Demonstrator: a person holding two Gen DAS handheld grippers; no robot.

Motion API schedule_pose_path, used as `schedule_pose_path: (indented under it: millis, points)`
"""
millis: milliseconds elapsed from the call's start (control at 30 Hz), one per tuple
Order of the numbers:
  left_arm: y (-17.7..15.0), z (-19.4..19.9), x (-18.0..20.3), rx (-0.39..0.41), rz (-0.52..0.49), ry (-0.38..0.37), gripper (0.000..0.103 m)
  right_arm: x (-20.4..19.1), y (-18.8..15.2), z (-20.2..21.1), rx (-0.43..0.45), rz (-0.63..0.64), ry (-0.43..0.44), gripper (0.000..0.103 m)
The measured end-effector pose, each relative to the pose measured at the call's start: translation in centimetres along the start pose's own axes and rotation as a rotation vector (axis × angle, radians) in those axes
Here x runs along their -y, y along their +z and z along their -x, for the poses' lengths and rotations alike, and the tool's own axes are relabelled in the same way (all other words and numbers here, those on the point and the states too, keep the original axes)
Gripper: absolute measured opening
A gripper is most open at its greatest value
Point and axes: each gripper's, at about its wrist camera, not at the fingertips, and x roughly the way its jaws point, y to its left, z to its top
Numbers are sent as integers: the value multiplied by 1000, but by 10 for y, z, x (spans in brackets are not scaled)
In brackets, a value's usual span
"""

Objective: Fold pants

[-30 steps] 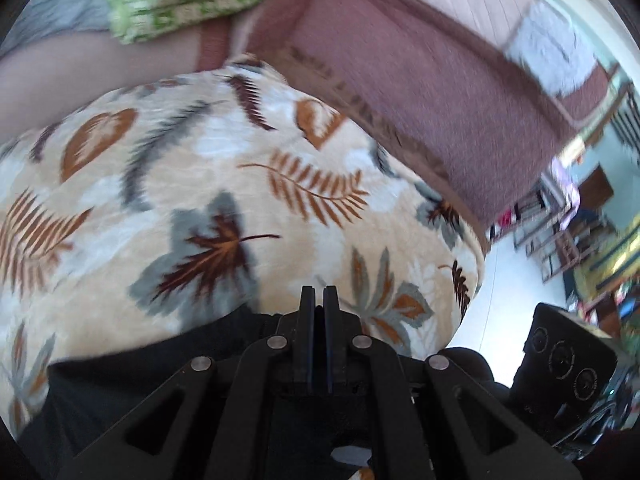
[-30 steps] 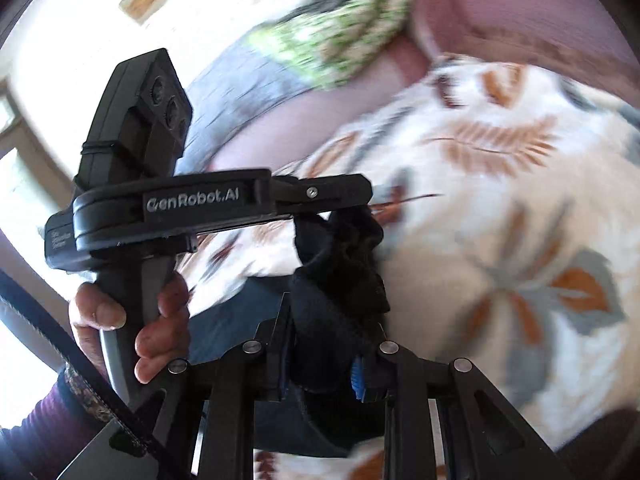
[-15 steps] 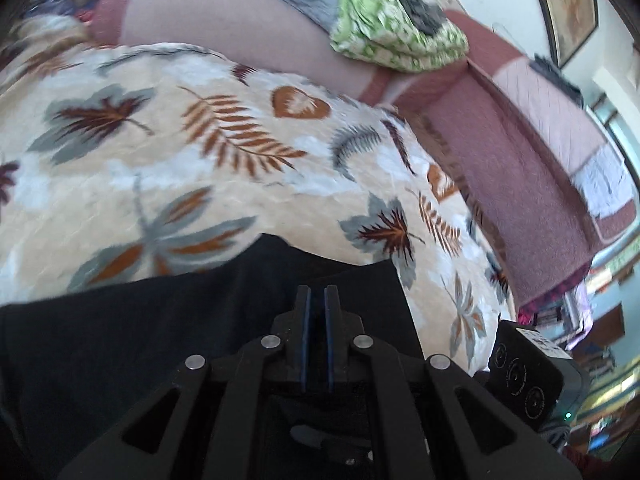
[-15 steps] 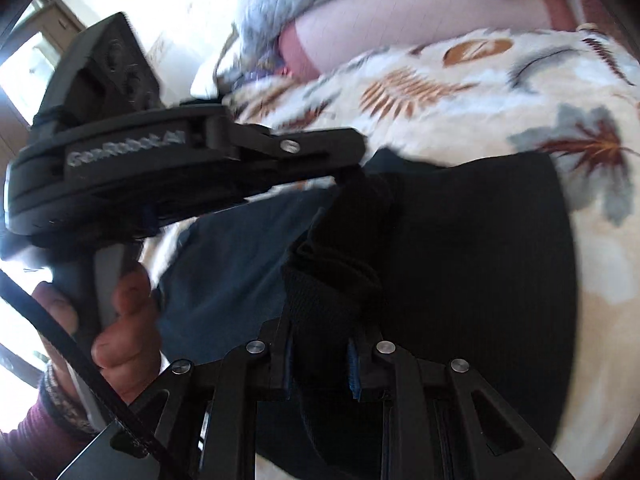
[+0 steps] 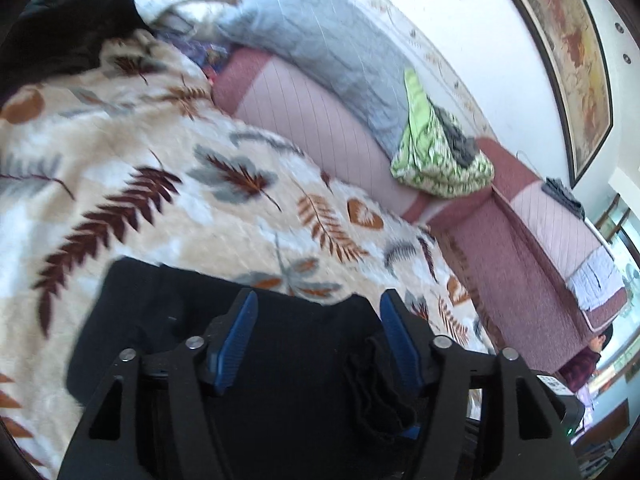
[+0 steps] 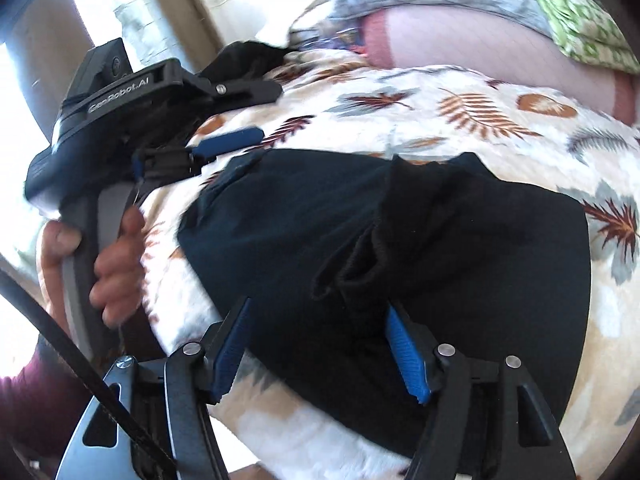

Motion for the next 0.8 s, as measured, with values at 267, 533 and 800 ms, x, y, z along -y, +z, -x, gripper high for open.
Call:
schedule_pose_path:
  millis: [267,533,800]
  points:
    - [7,48,-33,160,56,154,71,36,32,44,114,-180,41,68]
    - [-11,85,-99,202,336,205,72,47,36,-30,-79,-337,127,66]
    - [-55,64,-104,70,345,209,72,2,88,-24,-82,-164,110,71]
